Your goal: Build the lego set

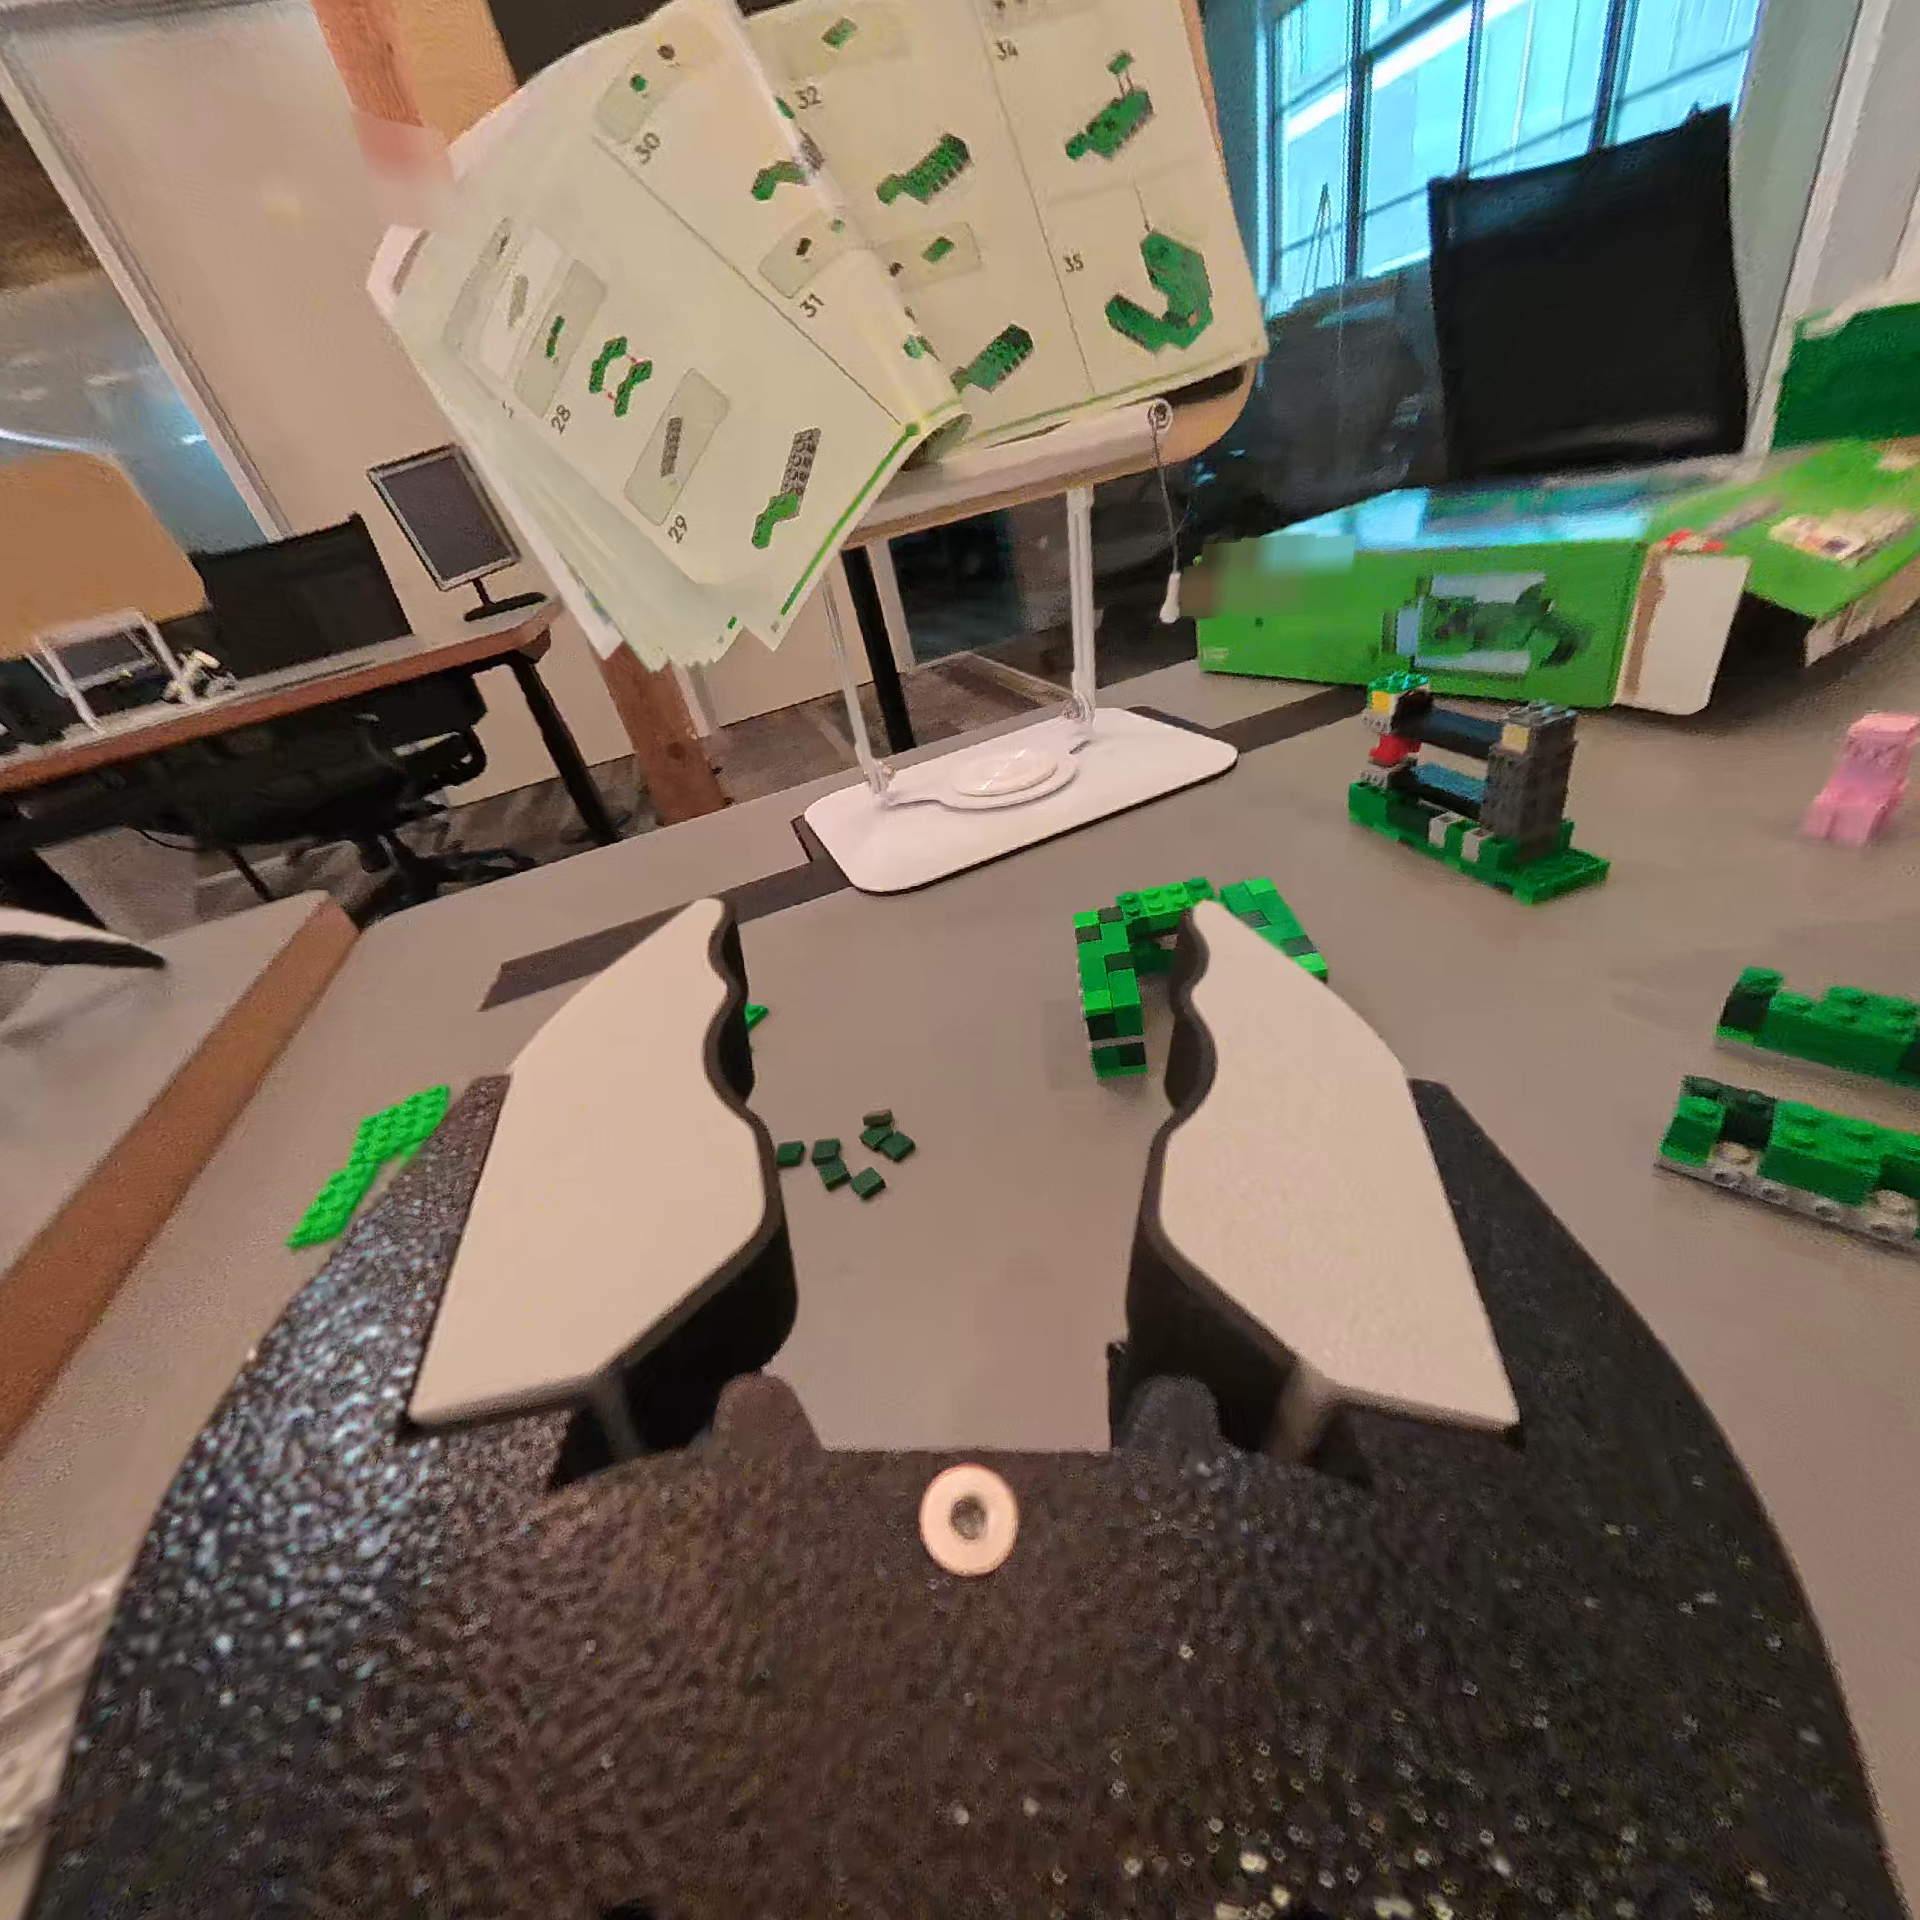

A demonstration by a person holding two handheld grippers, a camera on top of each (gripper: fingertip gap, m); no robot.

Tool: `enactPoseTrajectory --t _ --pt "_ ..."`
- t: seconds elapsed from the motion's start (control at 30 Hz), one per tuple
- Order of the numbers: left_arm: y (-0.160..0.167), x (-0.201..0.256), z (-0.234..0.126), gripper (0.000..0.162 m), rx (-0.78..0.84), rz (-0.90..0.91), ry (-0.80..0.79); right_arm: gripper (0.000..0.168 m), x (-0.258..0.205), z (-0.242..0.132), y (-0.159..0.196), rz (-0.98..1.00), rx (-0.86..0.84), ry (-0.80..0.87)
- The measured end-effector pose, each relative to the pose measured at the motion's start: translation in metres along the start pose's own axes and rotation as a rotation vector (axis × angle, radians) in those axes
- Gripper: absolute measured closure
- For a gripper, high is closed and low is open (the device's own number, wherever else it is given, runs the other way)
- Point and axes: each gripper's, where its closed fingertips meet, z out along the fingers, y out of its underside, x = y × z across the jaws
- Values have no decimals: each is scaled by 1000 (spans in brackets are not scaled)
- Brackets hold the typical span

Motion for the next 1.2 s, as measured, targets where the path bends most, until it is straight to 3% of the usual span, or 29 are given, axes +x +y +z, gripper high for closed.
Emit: enactPoseTrajectory --t 0.3,0.77,1.0,1.2 --pt "-2 0 -5 85 50 -113 82 167 14 1 6 -12 -25 73" --pt "-3 13 1 86 69 -84 155 167 25 1 9 28 -22 95" --pt "-5 39 2 87 72 -17 249 168 22 3 8 38 -13 53" --pt "1 69 2 91 25 182 314 168 19 5 9 38 -15 32"
